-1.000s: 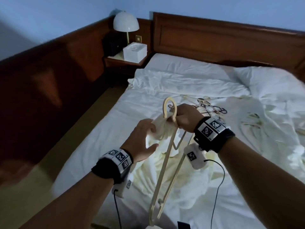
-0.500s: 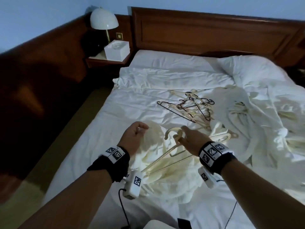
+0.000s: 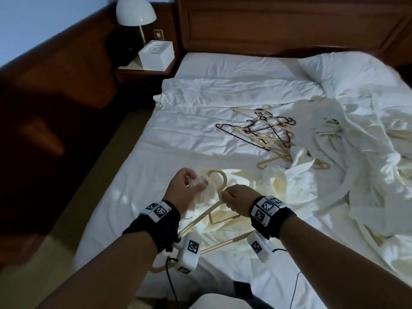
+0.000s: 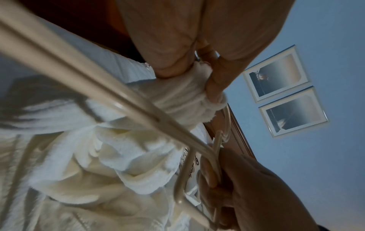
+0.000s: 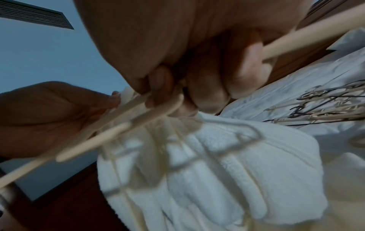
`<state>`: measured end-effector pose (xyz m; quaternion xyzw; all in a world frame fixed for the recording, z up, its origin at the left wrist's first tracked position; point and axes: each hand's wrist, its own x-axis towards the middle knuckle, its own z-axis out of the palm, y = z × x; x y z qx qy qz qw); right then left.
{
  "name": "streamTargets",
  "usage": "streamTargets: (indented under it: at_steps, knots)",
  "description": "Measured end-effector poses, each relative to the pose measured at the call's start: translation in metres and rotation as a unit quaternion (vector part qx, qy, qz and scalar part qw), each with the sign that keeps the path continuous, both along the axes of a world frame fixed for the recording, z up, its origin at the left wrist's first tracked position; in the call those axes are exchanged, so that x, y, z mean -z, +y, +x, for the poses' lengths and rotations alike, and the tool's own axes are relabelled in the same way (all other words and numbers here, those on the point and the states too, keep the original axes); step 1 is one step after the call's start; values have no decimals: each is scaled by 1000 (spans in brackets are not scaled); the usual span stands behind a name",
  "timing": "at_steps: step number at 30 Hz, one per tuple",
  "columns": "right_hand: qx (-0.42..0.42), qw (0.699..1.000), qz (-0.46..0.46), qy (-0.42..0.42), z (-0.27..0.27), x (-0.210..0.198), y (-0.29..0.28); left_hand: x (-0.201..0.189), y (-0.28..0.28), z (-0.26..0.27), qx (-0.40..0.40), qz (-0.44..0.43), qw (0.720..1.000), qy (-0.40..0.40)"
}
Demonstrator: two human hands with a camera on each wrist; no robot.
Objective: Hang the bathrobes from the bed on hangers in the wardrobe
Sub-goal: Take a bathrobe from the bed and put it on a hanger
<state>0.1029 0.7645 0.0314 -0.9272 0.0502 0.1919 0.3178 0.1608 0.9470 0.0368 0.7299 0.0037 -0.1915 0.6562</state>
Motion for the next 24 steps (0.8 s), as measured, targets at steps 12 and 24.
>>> streamTargets:
  at_steps: [12, 24]
  knots:
    - [-18, 998, 46, -38, -9, 15, 28, -9, 6, 1, 0, -152, 984, 96]
    - [-28, 998, -30, -53, 0, 13, 19, -13, 18, -13, 285, 169, 936, -118]
